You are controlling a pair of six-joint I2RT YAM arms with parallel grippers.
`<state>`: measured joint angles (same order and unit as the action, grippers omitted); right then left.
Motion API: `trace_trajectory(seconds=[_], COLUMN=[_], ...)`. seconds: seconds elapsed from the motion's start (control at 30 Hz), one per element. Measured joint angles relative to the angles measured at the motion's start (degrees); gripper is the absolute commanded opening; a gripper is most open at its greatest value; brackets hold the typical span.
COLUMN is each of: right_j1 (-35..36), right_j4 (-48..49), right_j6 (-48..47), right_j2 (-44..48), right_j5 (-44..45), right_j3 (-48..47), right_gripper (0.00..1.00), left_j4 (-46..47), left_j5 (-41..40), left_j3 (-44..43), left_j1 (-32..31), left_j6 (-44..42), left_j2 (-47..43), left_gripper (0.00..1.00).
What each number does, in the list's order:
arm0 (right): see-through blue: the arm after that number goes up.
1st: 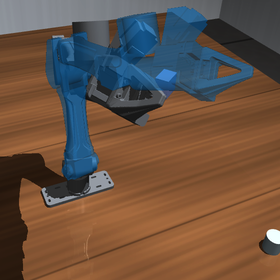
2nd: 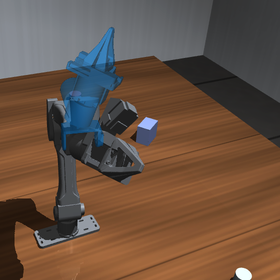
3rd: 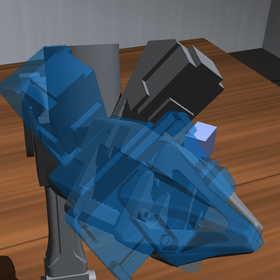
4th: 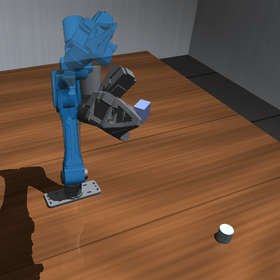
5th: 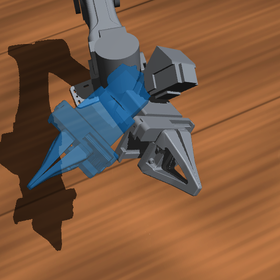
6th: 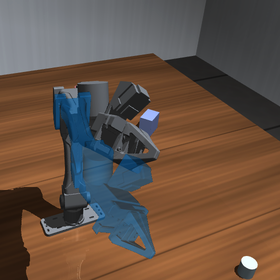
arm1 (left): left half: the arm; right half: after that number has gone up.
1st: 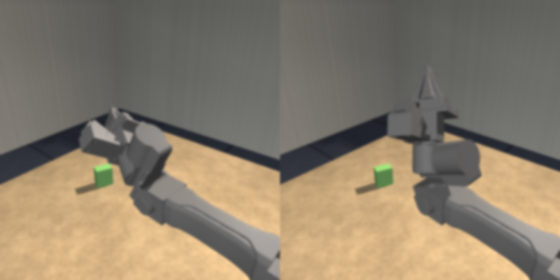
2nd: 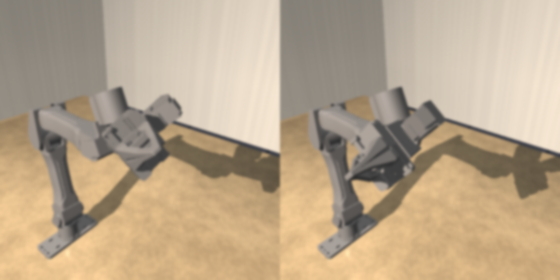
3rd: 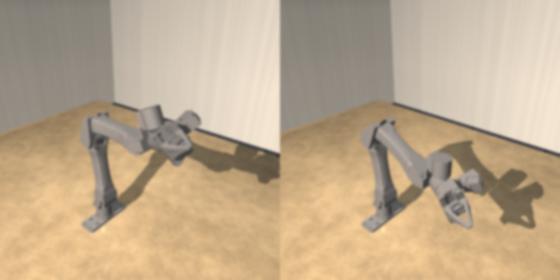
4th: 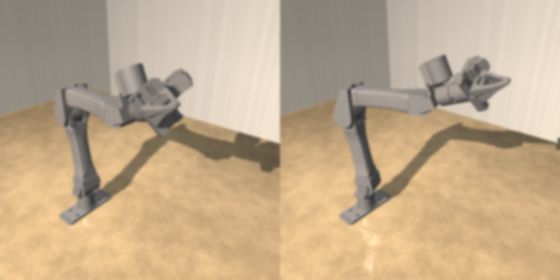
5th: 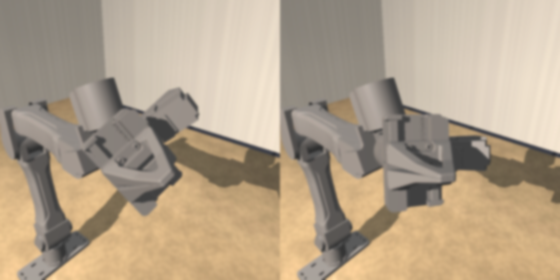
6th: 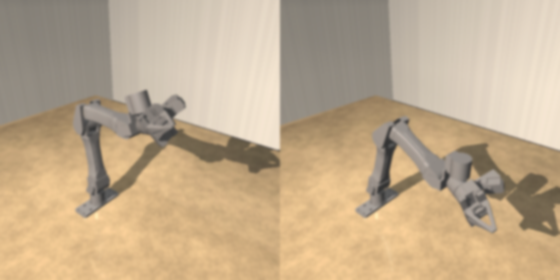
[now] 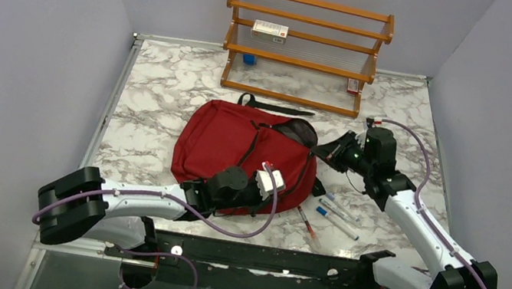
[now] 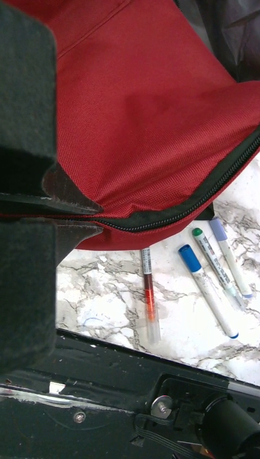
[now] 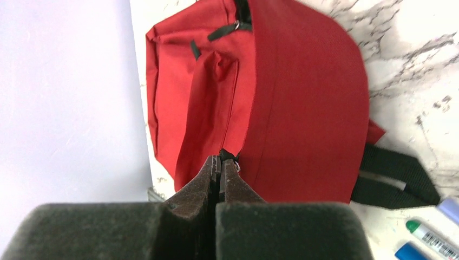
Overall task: Pack the student bag
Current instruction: Zip the student bag at the center of the board.
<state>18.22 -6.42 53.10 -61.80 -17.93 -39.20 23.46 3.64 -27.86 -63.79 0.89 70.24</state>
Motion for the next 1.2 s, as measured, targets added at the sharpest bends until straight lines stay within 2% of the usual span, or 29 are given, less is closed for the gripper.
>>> trace_trajectory(seconds=[0.2, 0.37, 0.73, 0.93, 1.13, 1.17, 1.2], right_j1=[-0.02, -0.46, -2.23, -3.17, -3.56, -3.61, -3.61], right_j4=[2.73, 4.2, 4.09, 3.74, 3.1, 2.91, 2.69], right_j6=[-1.22, -4.61, -9.97, -11.8, -12.68, -12.72, -12.74], right_j2=[-4.68, -12.04, -27.85, -27.61, -20.57, -19.21, -17.92], right_j5=[4.48, 5.9, 0.68, -3.3, -4.87, -5.49, -6.23], right_j3=[-2.19, -7.87, -18.88, -19.85, -18.4, -18.21, -17.97], right_gripper=[0.0, 0.01, 0.01, 0.0, 0.0, 0.0, 0.0], left_j4=[-0.63, -1.33, -2.25, -4.0, -9.86, -10.82, -12.44], left_j5=[-0.9, -2.25, -8.39, -14.29, -24.63, -25.97, -27.98], left_j3=[1.77, 3.52, 5.44, 7.08, 8.15, 8.17, 8.17], left_j1=[-0.48, -0.85, -0.83, -0.85, -1.01, -1.01, -1.01], left_j6=[0.83, 1.75, 3.06, 4.76, 8.44, 8.92, 9.53], left_j2=[-1.77, -4.13, -10.25, -15.78, -25.35, -26.8, -29.33], left_gripper=[0.0, 0.0, 0.0, 0.0, 0.0, 0.06, 0.2])
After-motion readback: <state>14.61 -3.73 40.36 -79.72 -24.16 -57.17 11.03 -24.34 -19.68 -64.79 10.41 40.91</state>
